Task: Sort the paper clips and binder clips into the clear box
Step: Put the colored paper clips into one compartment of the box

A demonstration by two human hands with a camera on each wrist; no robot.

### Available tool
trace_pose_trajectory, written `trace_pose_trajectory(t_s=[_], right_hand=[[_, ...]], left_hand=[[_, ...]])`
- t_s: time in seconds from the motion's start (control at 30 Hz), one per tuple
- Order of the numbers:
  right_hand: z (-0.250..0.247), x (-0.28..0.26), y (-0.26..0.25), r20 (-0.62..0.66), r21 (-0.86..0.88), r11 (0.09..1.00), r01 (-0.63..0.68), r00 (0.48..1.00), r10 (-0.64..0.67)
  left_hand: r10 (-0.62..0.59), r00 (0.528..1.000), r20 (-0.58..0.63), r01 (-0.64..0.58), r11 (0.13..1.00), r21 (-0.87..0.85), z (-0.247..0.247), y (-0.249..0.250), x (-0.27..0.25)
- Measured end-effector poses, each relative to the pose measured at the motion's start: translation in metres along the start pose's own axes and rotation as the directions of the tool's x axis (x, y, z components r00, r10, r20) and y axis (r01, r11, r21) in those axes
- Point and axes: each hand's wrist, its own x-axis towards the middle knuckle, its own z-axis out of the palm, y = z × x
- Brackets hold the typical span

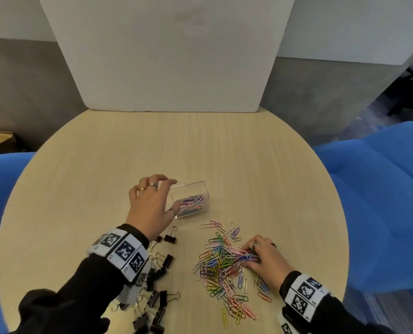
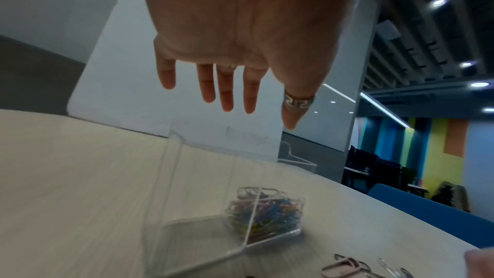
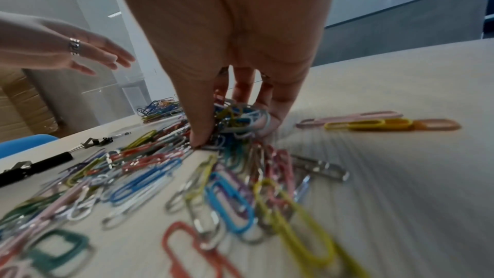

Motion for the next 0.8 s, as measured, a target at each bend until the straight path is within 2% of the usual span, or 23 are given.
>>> trace_pose_trajectory(t_s=[0.1,0.23,0.47,0.63,0.73,0.8], right_hand=[[-0.005,0.005,0.0,-0.008,-0.001,1.0,-0.013,1.0,0.013],[-0.013,0.009,0.002,-0.053,0.065,0.995,-0.079,0.995,0.082],[-0.041,0.019,-0.018,-0.1,0.196,0.979,-0.054,0.992,0.075],[-0.068,0.048,-0.068,-0.194,0.248,0.961,0.124,0.978,-0.076],[-0.073,0.073,-0.104,-0.237,0.151,0.935,0.321,0.93,-0.281],[-0.068,0.088,-0.121,-0.218,0.094,0.898,0.431,0.889,-0.404]], left_hand=[[-0.076,0.99,0.117,0.076,0.997,0.008,0.004,-0.011,0.002],[-0.119,0.949,0.291,0.116,0.993,0.027,0.016,-0.019,0.006],[-0.08,0.948,0.308,0.076,0.997,0.026,0.022,-0.021,0.011],[-0.058,0.946,0.32,0.059,0.998,0.006,0.023,-0.019,0.01],[-0.048,0.943,0.328,0.046,0.999,0.014,0.024,-0.02,0.011],[-0.045,0.942,0.333,0.037,0.999,0.03,0.025,-0.02,0.011]])
